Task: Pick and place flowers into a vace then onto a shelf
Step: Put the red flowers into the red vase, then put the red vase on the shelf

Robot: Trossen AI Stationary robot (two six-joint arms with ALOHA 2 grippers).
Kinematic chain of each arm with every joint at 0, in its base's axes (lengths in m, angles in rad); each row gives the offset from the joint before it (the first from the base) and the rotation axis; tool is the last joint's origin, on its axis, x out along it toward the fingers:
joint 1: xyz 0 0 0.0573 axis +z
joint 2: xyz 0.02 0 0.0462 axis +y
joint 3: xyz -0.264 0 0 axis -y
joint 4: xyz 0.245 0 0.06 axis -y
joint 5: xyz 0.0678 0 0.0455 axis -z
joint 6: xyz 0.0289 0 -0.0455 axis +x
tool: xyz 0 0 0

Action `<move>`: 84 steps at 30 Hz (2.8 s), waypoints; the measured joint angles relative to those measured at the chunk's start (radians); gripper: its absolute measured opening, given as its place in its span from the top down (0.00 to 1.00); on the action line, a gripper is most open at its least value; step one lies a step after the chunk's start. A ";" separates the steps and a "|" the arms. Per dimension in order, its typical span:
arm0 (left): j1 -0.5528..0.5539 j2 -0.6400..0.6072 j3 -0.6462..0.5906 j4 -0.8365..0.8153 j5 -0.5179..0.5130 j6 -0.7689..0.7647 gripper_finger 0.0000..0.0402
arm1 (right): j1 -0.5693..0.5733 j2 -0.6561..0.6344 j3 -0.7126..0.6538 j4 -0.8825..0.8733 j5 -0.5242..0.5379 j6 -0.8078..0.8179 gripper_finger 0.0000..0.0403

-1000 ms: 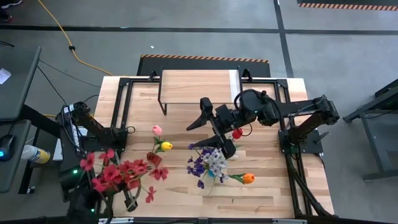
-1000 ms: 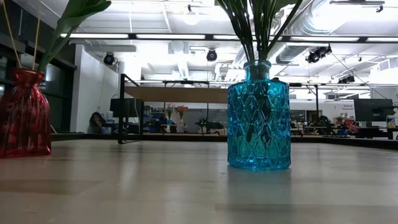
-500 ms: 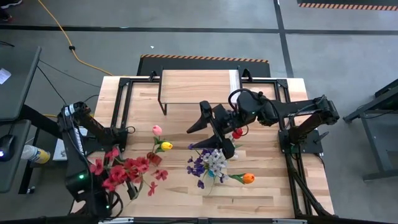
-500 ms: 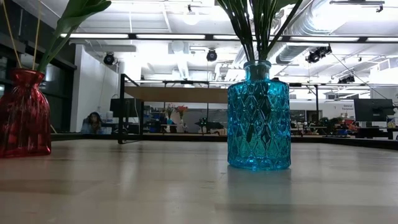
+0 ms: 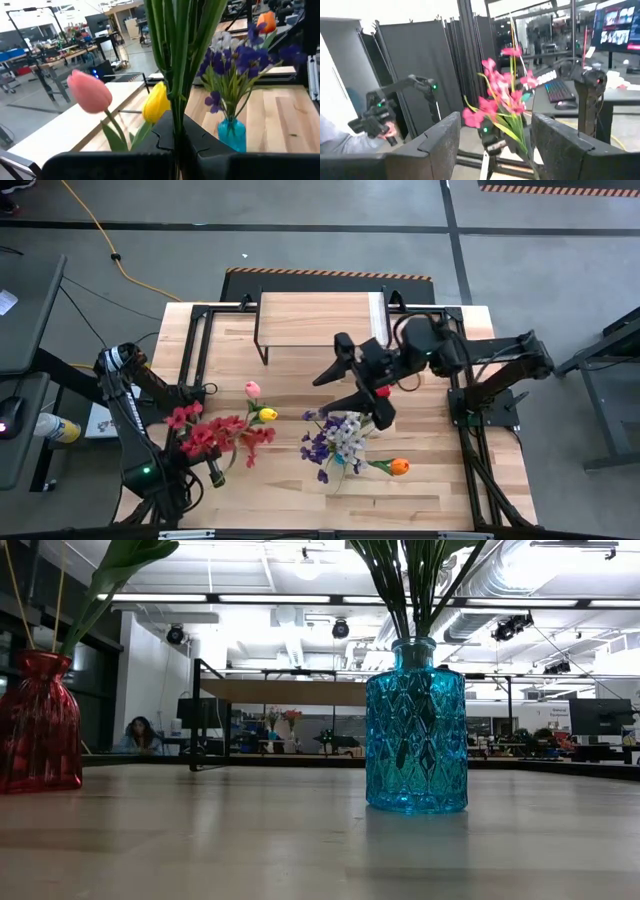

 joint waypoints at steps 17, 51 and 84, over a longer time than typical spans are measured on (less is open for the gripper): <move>0.000 -0.004 -0.167 -0.001 -0.035 -0.184 0.92 | 0.000 -0.051 0.001 -0.034 0.003 -0.025 0.42; 0.000 -0.004 -0.362 0.243 0.216 -0.425 0.80 | 0.002 -0.051 0.000 -0.058 0.054 -0.019 0.44; 0.000 -0.087 -0.321 0.262 0.570 -0.385 0.09 | 0.069 -0.051 -0.002 -0.120 0.051 -0.018 0.44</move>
